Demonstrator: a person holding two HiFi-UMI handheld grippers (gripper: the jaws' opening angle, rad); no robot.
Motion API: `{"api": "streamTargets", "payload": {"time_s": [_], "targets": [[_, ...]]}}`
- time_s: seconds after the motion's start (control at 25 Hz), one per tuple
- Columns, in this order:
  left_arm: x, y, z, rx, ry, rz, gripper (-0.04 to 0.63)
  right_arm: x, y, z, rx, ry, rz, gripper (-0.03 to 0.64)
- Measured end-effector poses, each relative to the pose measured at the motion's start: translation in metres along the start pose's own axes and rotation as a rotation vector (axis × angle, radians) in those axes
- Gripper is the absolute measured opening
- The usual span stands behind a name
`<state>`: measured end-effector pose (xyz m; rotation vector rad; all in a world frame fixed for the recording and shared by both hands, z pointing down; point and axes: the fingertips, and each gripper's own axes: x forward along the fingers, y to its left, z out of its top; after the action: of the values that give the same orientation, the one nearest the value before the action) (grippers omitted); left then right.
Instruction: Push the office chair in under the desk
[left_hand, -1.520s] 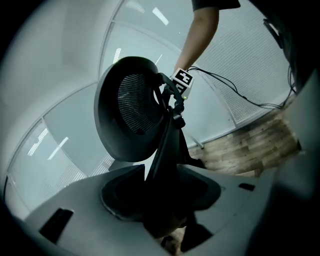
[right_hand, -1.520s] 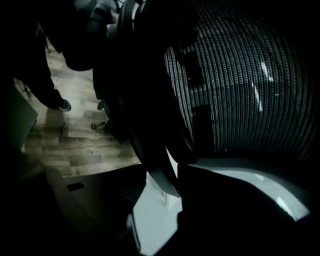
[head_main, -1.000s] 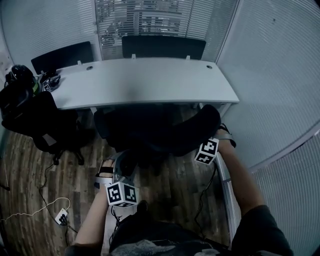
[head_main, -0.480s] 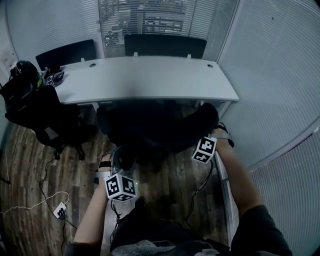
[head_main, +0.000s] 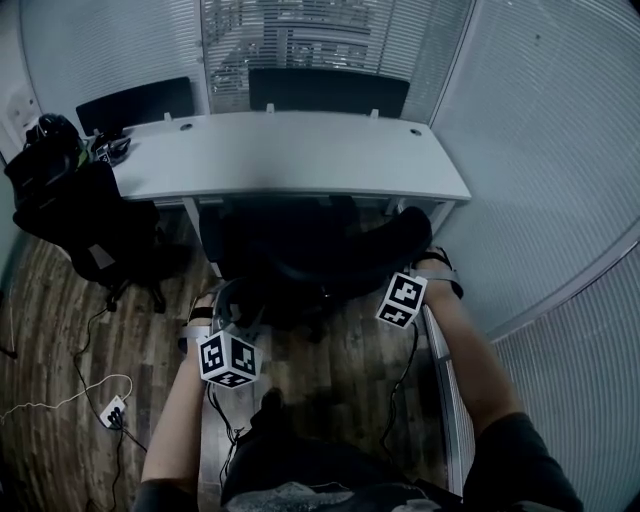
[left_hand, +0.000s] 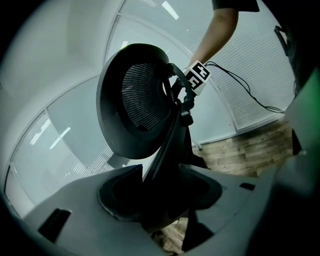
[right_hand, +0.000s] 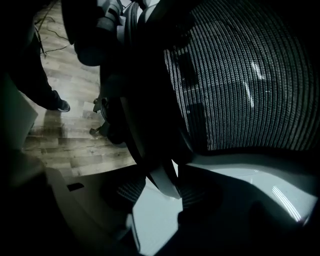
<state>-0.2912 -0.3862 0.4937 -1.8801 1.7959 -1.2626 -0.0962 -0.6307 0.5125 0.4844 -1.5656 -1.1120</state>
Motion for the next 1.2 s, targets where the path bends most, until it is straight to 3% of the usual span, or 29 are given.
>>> {"api": "streamTargets", "payload": {"time_s": [0.56,1.2], "targets": [[0.022,0.045,-0.043,0.02,0.027,-0.001,0.238,0.006,-0.008,0.042,0.032,-0.009,-0.033,0.201],[0.107,0.132,-0.1,0.026,-0.015,-0.041,0.247,0.072,-0.048,0.104,0.093,0.065,-0.053,0.201]]}}
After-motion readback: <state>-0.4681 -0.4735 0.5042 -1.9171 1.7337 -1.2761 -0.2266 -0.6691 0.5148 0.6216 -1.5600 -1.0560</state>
